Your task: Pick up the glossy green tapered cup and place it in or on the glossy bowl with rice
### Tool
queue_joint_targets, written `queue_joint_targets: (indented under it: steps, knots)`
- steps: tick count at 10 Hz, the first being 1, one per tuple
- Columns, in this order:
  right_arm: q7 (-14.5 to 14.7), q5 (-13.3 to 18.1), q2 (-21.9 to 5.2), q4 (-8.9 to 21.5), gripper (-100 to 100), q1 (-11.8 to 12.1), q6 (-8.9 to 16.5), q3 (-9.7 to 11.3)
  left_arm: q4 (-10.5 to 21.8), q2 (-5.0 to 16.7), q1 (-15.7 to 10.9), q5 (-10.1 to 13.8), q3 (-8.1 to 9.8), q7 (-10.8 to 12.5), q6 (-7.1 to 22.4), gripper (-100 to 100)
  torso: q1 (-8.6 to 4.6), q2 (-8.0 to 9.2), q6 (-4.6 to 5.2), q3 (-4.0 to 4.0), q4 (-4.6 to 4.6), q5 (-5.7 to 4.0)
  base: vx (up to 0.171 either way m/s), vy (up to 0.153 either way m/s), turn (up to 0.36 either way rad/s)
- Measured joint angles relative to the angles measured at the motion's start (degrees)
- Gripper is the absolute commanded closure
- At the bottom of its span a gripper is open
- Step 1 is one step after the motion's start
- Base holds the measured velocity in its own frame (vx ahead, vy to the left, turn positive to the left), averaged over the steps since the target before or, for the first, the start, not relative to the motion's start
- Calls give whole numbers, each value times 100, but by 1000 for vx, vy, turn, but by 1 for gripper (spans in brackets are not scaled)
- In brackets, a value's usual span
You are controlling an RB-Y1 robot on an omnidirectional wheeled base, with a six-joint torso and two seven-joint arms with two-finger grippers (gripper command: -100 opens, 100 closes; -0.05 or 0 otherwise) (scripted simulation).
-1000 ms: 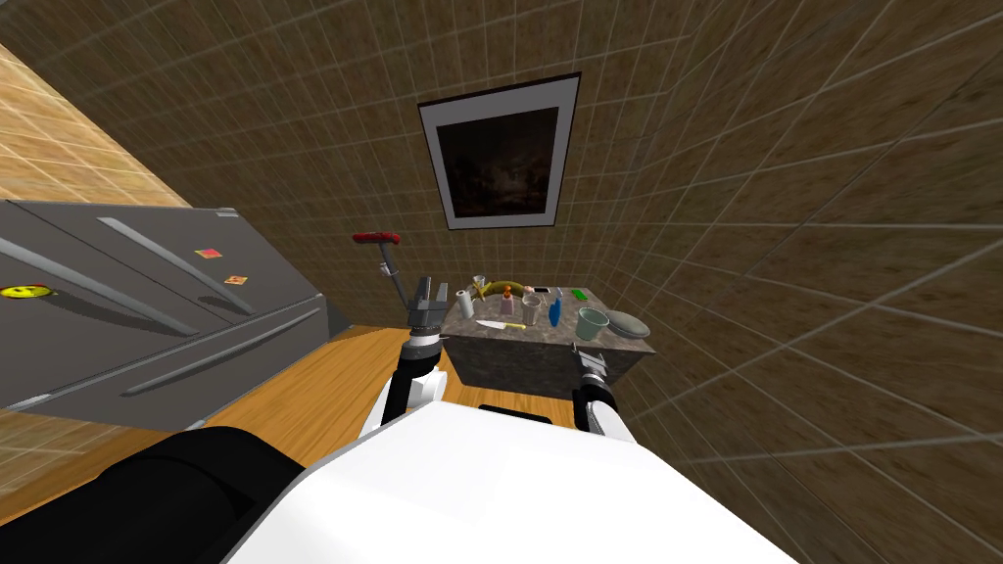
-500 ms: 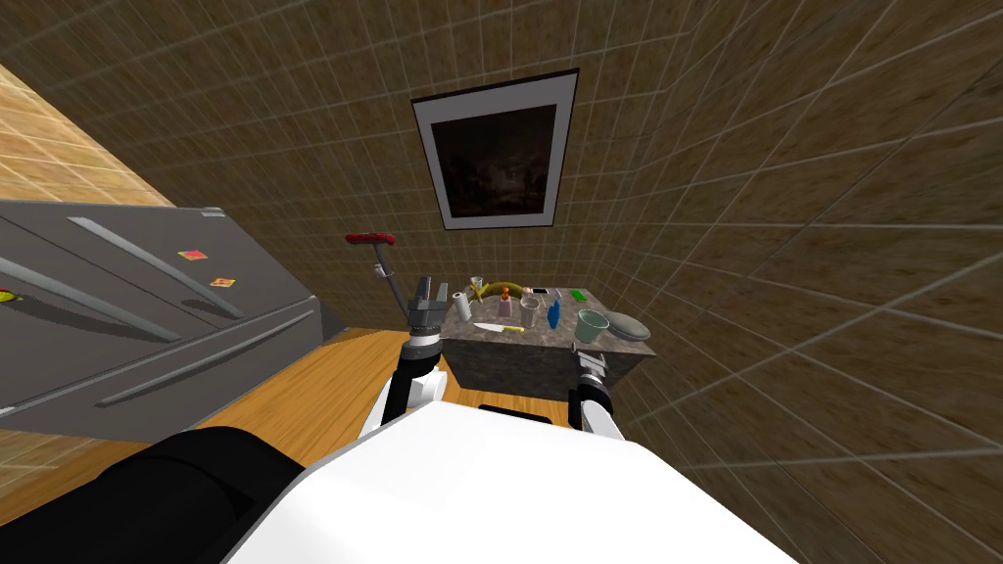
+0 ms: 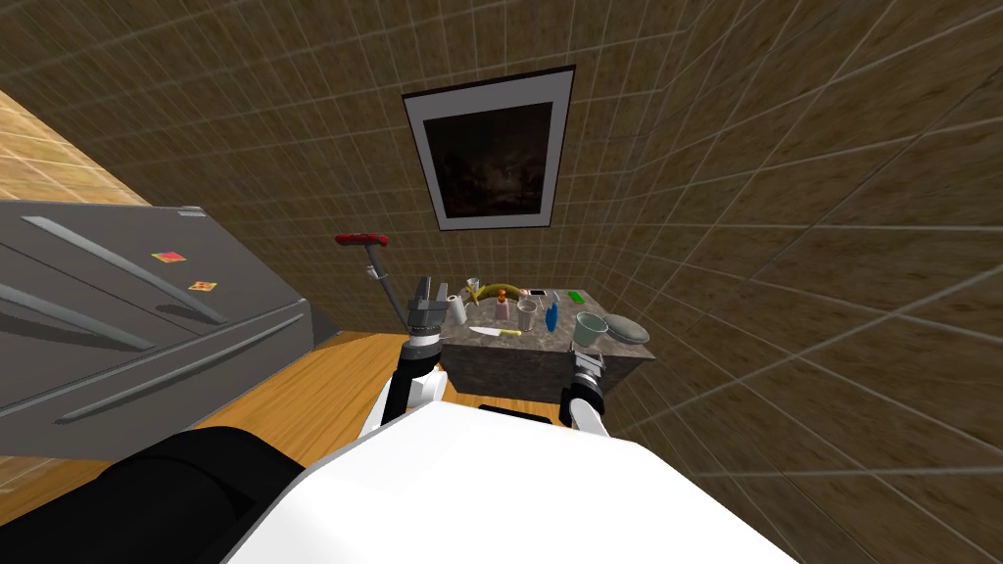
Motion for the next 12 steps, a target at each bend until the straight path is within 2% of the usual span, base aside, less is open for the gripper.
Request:
queue_joint_targets:
  steps: [3, 6, 7, 8, 9, 10, 12]
  knots:
    - [-201, 463, 310, 146, -100, -54, 396, 79, 0, 0, 0, 0, 0, 0, 0, 0, -3, -1, 0, -1, -1, -1, 64, -36, -27]
    - [-327, 721, 609, 235, -100, -97, 637, 104, 0, 0, 0, 0, 0, 0, 0, 0, -7, 5, 0, 2, 0, -1, 40, -33, -18]
    - [-339, 729, 619, 241, 0, -101, 654, 104, 0, 0, -1, 0, 0, 0, 0, 0, -1, 14, 0, 7, 2, 0, 0, 0, 0]
    - [-338, 728, 617, 240, -100, -101, 652, 104, 0, 0, -1, 0, 0, 0, 0, 0, 4, 20, 0, 11, 4, 1, 61, -60, -32]
    - [-264, 683, 642, 202, -100, -139, 610, 77, 0, 0, 0, 0, 0, 0, 0, 0, -13, 5, 0, 4, 2, -2, 39, -38, 1]
    - [-241, 677, 645, 195, 100, -145, 596, 73, 0, 0, 0, 0, 0, 0, 0, 0, -8, 10, 0, 4, 1, -2, 5, -5, 6]
    - [-243, 677, 645, 196, 100, -143, 597, 75, 0, 0, -1, 0, 0, 0, 0, 0, 2, 20, 0, 11, 5, 1, 0, 0, 0]
